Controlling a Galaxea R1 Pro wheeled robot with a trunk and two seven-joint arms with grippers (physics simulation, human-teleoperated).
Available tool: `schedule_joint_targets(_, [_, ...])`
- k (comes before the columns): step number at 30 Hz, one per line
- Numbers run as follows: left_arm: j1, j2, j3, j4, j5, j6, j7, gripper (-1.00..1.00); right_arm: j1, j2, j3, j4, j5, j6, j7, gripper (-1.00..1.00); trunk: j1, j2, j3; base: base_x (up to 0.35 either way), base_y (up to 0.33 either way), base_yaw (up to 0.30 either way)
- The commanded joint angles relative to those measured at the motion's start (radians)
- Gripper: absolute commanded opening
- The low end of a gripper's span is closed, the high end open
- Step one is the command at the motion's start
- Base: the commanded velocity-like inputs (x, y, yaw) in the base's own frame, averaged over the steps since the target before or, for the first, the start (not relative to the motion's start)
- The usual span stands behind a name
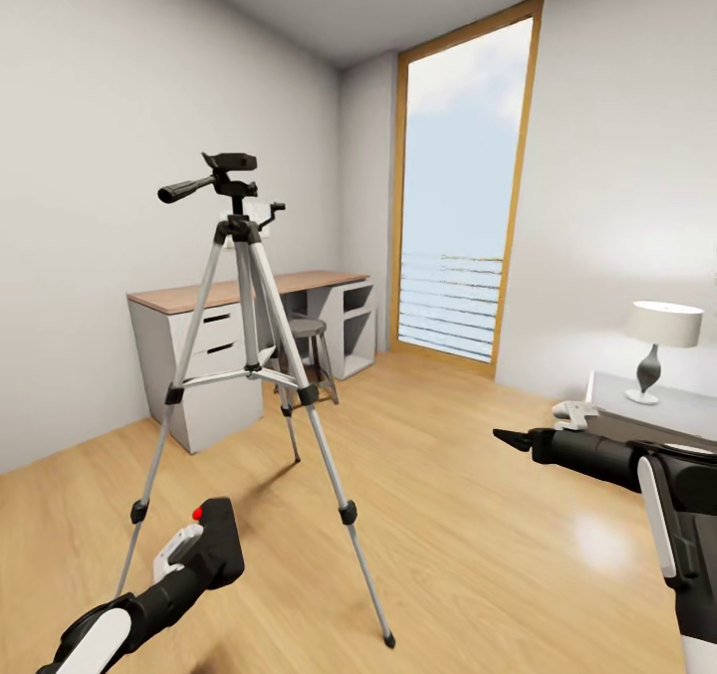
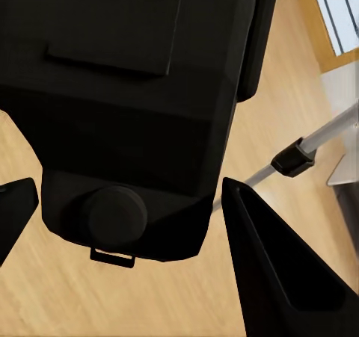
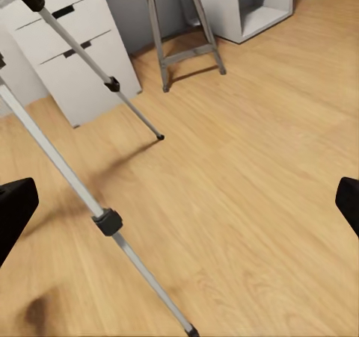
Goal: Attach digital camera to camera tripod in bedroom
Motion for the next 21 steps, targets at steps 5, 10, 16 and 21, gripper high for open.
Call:
schedule_joint_targets(5, [-0.001, 0.001, -0.002, -0.002, 0.008, 0.001, 0.008, -1.0, -0.001, 0.006, 0.024, 0.0, 0.015, 0.004, 0.005, 1.0, -0.015, 0.027, 0.009, 0.0, 0.0, 0.0])
schedule_joint_targets(10, [-0.001, 0.001, -0.002, -0.002, 0.007, 0.001, 0.009, -1.0, -0.001, 0.008, 0.056, 0.0, 0.019, 0.004, 0.003, 1.0, -0.035, 0.062, 0.018, 0.0, 0.0, 0.0])
schedule_joint_targets(16, [-0.001, 0.001, -0.002, -0.002, 0.007, 0.001, 0.009, -1.0, -0.001, 0.009, 0.074, 0.0, 0.02, 0.004, 0.001, 1.0, -0.058, 0.104, 0.027, 0.0, 0.0, 0.0])
schedule_joint_targets(21, [-0.001, 0.001, -0.002, -0.001, 0.007, 0.001, 0.01, -1.0, -0.001, 0.009, 0.078, 0.0, 0.02, 0.004, 0.001, 1.0, -0.077, 0.139, 0.036, 0.0, 0.0, 0.0])
